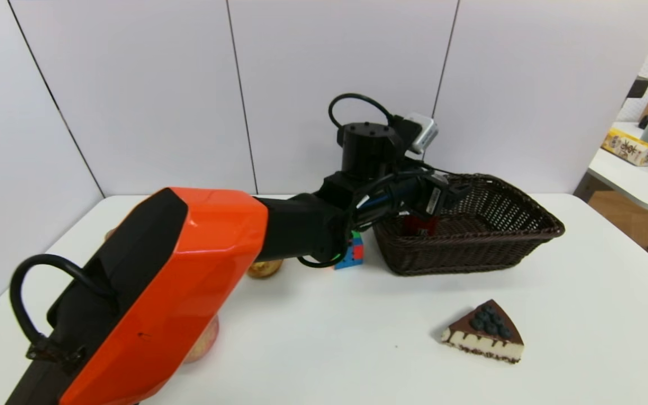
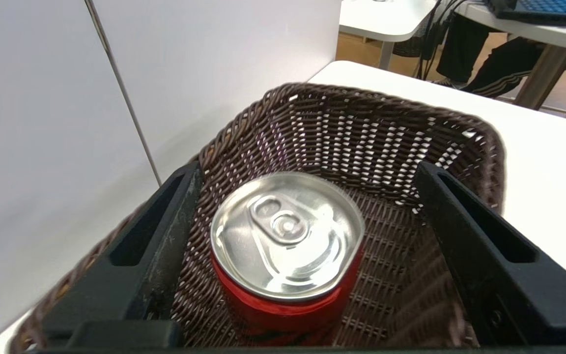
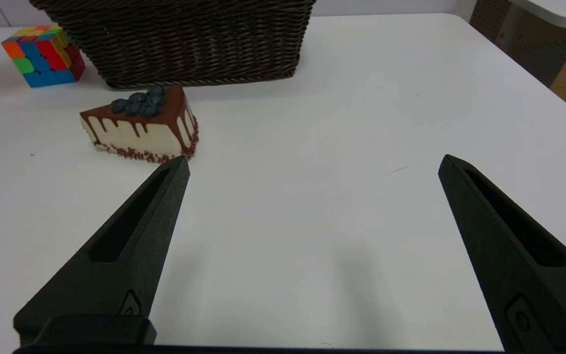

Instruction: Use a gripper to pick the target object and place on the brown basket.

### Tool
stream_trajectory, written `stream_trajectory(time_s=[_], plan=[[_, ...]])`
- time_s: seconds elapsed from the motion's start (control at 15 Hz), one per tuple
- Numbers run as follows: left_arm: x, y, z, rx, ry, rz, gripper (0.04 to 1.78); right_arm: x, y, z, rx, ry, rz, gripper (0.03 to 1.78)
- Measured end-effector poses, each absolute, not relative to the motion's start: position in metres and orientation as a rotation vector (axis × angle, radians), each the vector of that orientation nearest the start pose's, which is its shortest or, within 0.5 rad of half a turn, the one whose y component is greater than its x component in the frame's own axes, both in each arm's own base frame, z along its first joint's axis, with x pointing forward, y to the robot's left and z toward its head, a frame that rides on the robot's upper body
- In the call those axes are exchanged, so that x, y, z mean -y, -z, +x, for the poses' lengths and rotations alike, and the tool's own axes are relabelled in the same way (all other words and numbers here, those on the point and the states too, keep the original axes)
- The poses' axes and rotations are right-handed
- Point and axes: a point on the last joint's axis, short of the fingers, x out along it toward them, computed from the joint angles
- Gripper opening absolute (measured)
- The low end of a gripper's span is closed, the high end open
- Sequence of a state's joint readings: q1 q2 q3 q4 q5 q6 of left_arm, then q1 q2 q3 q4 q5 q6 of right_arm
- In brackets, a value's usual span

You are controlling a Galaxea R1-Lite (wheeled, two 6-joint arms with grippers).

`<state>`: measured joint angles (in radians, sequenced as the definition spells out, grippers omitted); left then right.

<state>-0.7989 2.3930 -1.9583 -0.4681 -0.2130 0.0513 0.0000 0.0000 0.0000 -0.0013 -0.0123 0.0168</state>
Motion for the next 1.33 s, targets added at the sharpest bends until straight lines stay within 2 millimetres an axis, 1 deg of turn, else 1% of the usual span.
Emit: stream_trajectory(time_s=[0.13,0.27,0.4,0.53,0.67,0.87,0.93,1.07,1.13,1.2,1.33], plan=[[0.357,-0.227,0.34,0.036,1.014,0.047,1.59,0.0,-0.076,-0.023,0.001,0.012,0.016,1.75],[0.339,-0.247,0.321,0.007,1.013,0.055,1.62,0.0,-0.076,-0.023,0.001,0.012,0.017,1.75],[0.311,-0.264,0.303,-0.018,0.993,0.061,1.64,0.0,-0.076,-0.023,0.001,0.012,0.017,1.75],[0.272,-0.27,0.292,-0.055,0.94,0.071,1.66,0.0,-0.076,-0.023,0.001,0.012,0.017,1.75],[0.228,-0.263,0.286,-0.115,0.85,0.083,1.67,0.0,-0.076,-0.023,0.001,0.011,0.017,1.75],[0.157,-0.247,0.276,-0.181,0.686,0.084,1.67,0.0,-0.076,-0.023,0.001,0.012,0.016,1.75],[0.133,-0.24,0.271,-0.196,0.621,0.079,1.67,0.0,-0.076,-0.023,0.001,0.012,0.017,1.75],[0.091,-0.229,0.257,-0.21,0.505,0.066,1.68,0.0,-0.076,-0.023,0.001,0.012,0.017,1.75],[0.072,-0.225,0.247,-0.205,0.448,0.06,1.69,0.0,-0.076,-0.023,0.001,0.012,0.017,1.75],[0.058,-0.221,0.238,-0.196,0.402,0.054,1.69,0.0,-0.076,-0.023,0.001,0.011,0.017,1.75],[0.035,-0.217,0.216,-0.154,0.324,0.044,1.69,0.0,-0.076,-0.023,0.001,0.012,0.017,1.75]])
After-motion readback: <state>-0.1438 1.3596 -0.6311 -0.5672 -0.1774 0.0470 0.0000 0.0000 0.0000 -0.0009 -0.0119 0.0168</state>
